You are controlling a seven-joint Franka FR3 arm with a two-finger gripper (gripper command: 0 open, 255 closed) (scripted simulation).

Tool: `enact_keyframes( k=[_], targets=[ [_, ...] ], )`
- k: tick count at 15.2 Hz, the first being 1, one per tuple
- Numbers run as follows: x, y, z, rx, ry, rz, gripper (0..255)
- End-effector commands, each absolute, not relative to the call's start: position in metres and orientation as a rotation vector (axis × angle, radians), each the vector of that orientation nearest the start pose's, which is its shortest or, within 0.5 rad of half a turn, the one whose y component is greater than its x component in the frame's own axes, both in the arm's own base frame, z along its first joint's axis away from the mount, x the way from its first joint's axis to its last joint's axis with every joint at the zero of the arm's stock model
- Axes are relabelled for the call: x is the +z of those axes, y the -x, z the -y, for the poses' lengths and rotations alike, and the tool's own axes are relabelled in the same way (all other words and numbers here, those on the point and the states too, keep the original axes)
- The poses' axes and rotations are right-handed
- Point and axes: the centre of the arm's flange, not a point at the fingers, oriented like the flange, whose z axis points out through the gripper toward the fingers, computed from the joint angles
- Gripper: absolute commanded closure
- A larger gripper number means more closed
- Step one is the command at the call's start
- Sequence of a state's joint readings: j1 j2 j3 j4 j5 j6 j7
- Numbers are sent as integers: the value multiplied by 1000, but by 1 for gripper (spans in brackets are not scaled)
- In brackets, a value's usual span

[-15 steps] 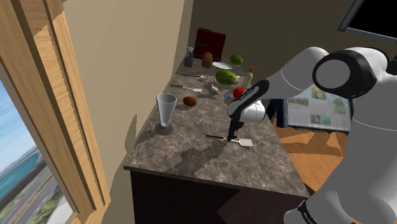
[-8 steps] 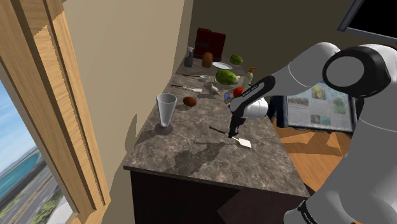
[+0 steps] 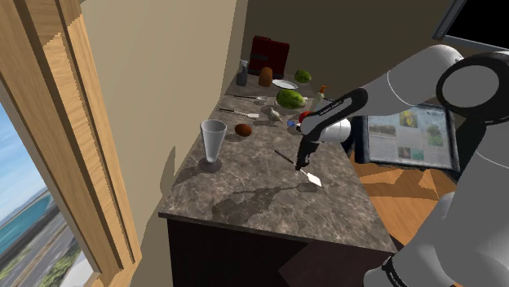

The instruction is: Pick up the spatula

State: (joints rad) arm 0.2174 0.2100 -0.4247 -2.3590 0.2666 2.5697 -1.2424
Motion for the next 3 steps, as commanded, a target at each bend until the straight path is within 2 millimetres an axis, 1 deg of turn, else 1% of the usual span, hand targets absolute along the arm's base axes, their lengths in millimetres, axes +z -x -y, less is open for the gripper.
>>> enact_keyframes(
  k=[1, 3],
  targets=[
    [261, -501, 112, -95, 2854, 1243, 255],
    [261, -501, 112, -95, 2854, 1243, 255]
  ],
)
